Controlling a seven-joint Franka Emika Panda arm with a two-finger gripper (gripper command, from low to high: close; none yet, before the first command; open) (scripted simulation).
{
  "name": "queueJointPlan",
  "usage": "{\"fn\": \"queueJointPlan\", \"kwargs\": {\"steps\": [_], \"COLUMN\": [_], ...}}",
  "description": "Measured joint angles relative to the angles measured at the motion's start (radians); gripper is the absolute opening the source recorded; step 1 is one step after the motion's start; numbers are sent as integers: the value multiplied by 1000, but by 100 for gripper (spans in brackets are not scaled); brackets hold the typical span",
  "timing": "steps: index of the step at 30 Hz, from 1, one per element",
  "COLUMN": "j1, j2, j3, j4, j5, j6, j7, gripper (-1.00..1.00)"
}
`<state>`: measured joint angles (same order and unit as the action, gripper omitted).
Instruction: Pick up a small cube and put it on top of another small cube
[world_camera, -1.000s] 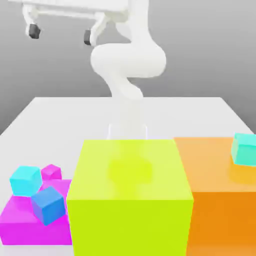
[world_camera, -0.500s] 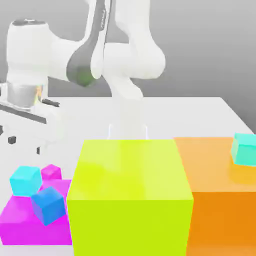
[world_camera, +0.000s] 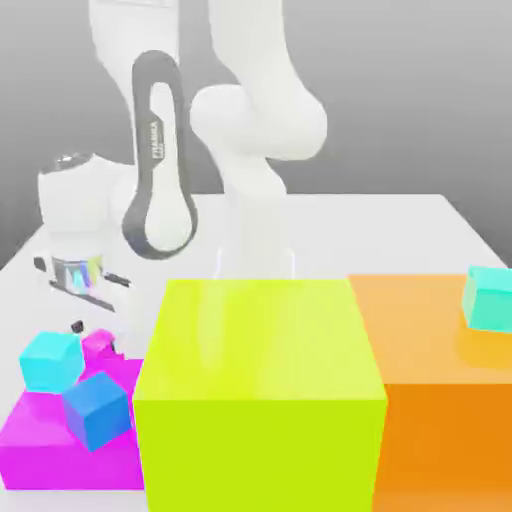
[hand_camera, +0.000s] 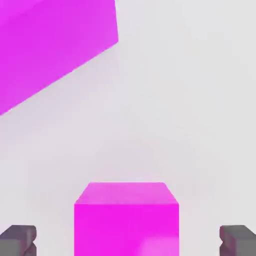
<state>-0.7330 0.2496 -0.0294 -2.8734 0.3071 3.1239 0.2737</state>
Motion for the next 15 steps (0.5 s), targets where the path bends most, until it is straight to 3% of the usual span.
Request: {"fn": "queueJointPlan", "kwargs": {"steps": [1,7,10,15], "j1": [-22,-36,17,100], "j2": [19,29,-26,-173], "j3": [21,33,-22,-153], "j4": [3,4,-5,-37], "j5": [-2,-3,-28,-213], "j6": [16,23,-22,-135], "j7": [-1,-1,25,162], "gripper": [-100,-100,-100,-100]}}
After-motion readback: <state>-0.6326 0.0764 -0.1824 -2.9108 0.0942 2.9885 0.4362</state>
